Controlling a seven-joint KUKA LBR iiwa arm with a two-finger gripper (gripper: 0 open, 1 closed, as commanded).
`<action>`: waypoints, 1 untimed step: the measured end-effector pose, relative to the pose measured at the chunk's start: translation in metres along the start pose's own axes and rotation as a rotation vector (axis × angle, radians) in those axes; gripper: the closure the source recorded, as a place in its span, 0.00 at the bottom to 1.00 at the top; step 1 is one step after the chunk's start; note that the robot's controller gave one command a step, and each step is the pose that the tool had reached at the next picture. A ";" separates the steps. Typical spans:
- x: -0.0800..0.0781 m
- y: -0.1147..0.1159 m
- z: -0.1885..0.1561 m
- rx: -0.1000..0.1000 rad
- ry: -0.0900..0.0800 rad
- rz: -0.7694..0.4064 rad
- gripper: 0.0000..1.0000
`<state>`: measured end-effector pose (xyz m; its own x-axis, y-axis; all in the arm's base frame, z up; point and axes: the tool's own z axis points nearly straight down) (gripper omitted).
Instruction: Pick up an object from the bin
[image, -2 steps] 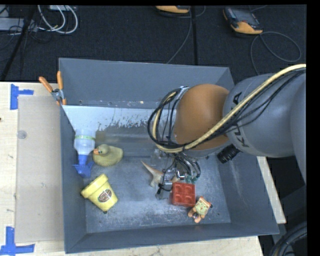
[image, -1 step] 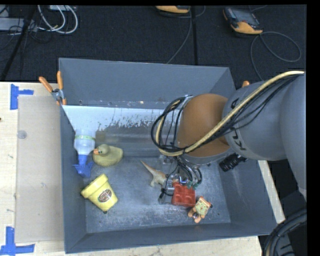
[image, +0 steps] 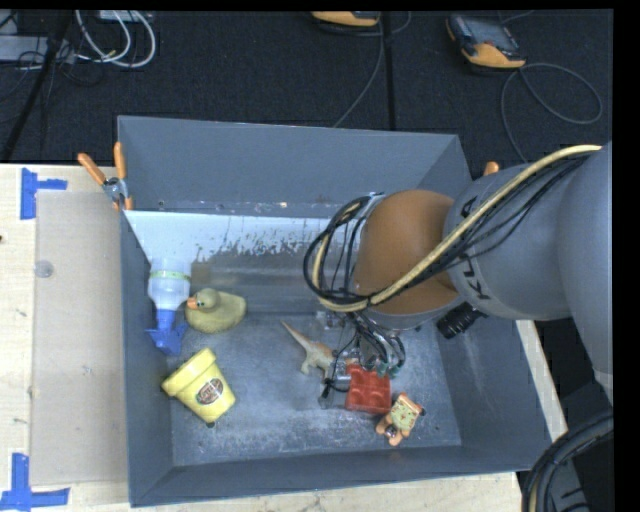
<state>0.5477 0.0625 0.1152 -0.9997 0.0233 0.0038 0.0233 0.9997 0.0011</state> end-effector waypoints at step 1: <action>-0.012 -0.014 0.017 0.000 -0.004 -0.133 0.00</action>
Offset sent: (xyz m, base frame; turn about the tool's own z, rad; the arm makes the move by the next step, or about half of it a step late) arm 0.0283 -0.0480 -0.0452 0.0917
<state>0.5591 0.0487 0.0981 -0.9939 -0.1099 -0.0008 -0.1099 0.9939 0.0011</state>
